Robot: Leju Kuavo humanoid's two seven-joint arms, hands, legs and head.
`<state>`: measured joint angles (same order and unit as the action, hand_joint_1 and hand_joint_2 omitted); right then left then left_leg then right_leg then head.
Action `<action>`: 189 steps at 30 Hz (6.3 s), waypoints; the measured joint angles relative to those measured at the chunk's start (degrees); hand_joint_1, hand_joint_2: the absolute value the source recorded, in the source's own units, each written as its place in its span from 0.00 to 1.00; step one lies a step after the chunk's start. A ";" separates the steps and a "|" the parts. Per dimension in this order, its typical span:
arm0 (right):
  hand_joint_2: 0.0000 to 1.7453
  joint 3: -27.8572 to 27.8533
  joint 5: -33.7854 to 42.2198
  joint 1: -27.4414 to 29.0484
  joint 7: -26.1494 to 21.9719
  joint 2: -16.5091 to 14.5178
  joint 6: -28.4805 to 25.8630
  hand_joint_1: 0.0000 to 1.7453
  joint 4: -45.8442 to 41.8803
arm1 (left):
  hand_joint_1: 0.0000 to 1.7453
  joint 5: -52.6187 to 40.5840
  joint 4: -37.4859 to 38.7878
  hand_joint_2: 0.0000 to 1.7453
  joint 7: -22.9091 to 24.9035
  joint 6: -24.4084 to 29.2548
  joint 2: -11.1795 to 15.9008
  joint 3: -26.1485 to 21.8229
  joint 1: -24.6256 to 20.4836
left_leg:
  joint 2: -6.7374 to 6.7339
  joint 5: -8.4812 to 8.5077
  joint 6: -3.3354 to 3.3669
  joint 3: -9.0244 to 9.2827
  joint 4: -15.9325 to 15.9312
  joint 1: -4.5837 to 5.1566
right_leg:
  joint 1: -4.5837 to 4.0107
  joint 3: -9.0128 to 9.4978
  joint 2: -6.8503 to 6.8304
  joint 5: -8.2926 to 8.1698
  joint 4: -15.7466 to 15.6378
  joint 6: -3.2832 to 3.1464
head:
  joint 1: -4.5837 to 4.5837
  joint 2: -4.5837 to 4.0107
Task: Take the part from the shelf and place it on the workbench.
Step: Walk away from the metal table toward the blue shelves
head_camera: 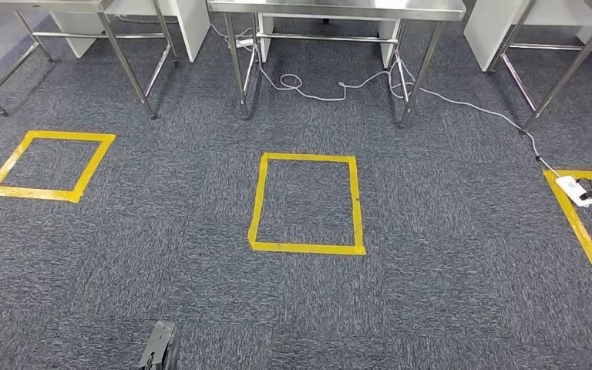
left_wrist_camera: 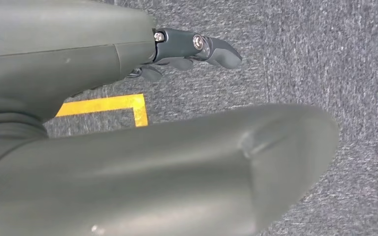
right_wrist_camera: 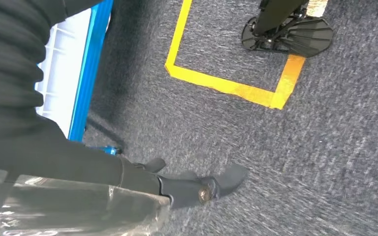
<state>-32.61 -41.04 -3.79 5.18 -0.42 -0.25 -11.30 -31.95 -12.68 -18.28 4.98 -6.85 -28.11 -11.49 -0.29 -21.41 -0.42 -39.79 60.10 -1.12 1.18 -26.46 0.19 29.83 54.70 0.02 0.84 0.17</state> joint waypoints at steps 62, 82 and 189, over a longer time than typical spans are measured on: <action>1.00 -3.22 -1.42 0.09 0.11 -0.71 1.54 0.00 0.24 | 0.00 -1.86 0.22 0.00 4.96 -2.52 0.27 -0.19 -0.06 | -3.04 -7.99 0.10 7.75 0.66 -0.27 | 1.12 -5.18 -1.03 -5.04 0.65 1.23 | -0.56 0.00; 1.00 -3.72 -1.74 0.29 0.09 -1.13 1.89 0.00 0.31 | 0.00 -2.09 0.28 0.00 5.51 -2.70 0.55 -0.24 -0.10 | -2.77 -3.22 3.59 8.93 -4.74 0.53 | 0.15 -15.15 0.31 0.23 17.28 2.19 | -0.94 0.00; 1.00 -7.54 -2.50 -3.32 1.72 -0.89 3.44 0.00 0.27 | 0.00 -6.12 0.53 0.00 16.42 -10.32 1.78 0.09 -0.58 | 0.20 -12.28 0.05 1.52 13.45 0.33 | -0.48 -5.23 2.52 -5.43 0.78 -1.14 | -0.20 0.00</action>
<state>-40.15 -43.53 -7.10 6.90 -1.31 3.19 -11.03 -38.07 -12.15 -1.86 -5.34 -5.06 -28.02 -12.06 -0.10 -33.69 -0.38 -38.27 73.55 -0.79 0.69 -31.68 2.71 24.40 55.48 -1.12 0.64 0.17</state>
